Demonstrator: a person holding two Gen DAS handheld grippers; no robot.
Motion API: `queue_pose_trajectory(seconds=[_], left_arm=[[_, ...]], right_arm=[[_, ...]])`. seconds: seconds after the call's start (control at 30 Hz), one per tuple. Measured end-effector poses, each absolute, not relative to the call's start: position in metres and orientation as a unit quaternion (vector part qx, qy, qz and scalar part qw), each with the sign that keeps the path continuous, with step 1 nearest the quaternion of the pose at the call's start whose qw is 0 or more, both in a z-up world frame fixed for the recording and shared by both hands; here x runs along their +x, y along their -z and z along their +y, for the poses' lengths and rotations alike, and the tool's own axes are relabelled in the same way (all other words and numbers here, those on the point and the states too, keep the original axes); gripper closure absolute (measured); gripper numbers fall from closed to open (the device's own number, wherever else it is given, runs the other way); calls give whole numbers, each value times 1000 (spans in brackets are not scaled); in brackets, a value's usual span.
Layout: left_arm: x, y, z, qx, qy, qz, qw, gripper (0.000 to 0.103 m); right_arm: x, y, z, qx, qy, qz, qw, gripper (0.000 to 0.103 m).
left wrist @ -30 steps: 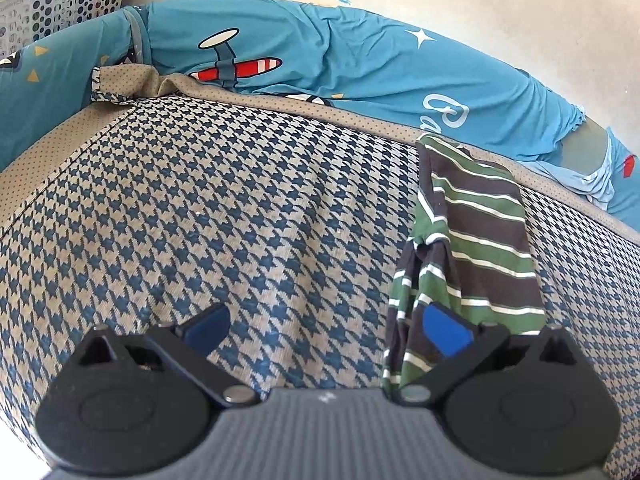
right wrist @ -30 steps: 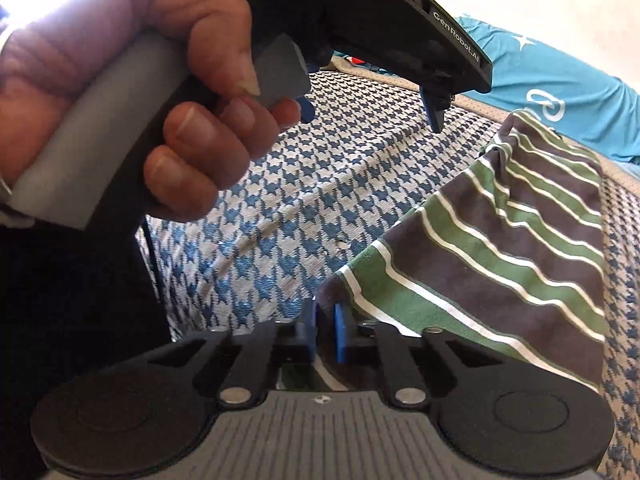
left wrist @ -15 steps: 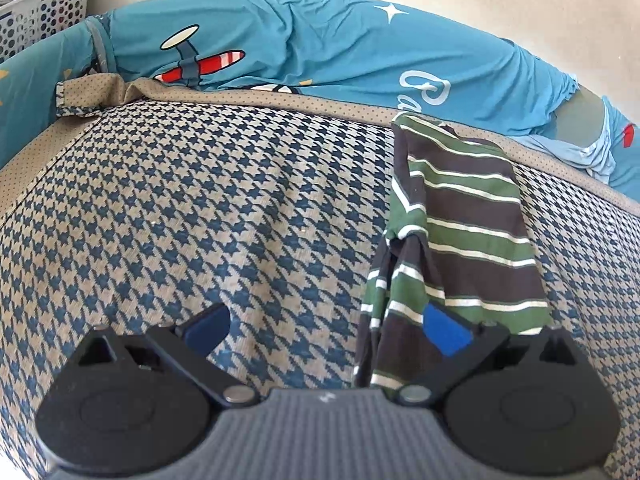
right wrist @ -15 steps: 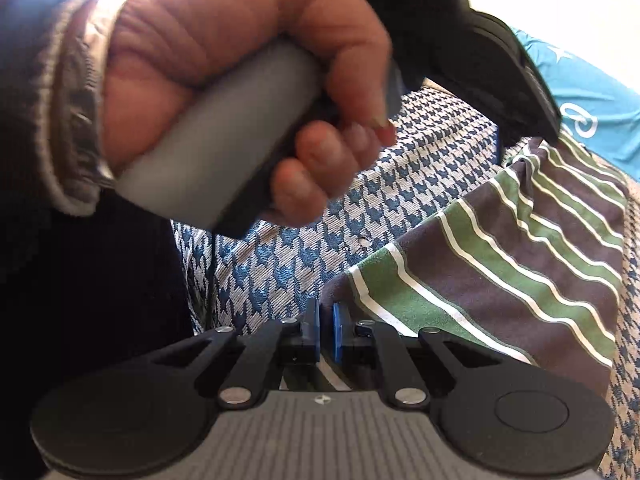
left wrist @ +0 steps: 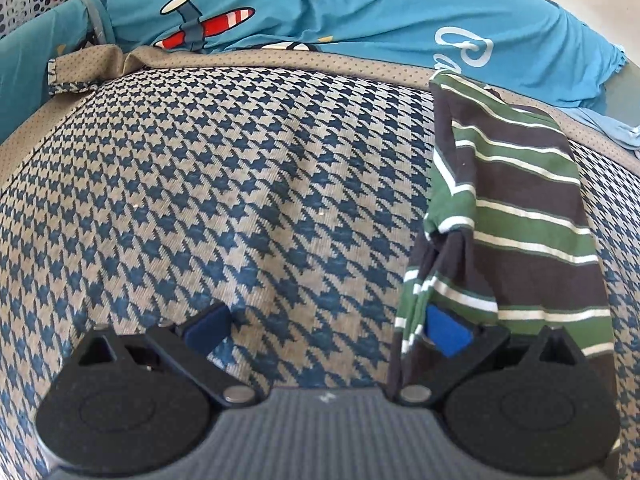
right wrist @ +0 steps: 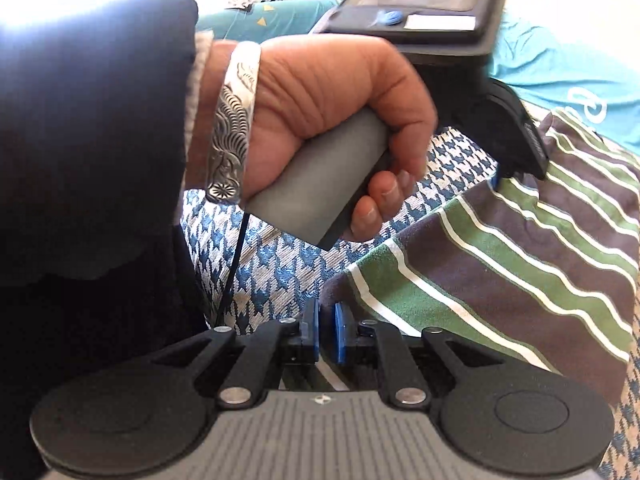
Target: Fold clothes
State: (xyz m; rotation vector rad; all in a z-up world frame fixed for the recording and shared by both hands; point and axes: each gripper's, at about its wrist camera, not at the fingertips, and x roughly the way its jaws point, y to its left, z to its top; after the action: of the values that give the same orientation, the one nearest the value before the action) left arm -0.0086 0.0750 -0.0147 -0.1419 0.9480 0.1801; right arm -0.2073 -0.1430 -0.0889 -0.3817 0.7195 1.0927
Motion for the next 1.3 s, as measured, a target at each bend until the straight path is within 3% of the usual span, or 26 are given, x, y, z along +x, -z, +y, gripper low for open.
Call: queue_pose_trajectory(seconds=[0.5,0.9,1.3], left_arm=[[-5,17,76,-61,-93,465,878,0],[-2,8,83,-85,-108,489,861,0],[8,-19,63,-69,-92,429,896,0]], right_arm=[[-182,57,-162,-126,-501,347,783,76],[-105,41,-196,-85,-441,372,812,75],[-19,32,-216,3,-375,394,839,74]])
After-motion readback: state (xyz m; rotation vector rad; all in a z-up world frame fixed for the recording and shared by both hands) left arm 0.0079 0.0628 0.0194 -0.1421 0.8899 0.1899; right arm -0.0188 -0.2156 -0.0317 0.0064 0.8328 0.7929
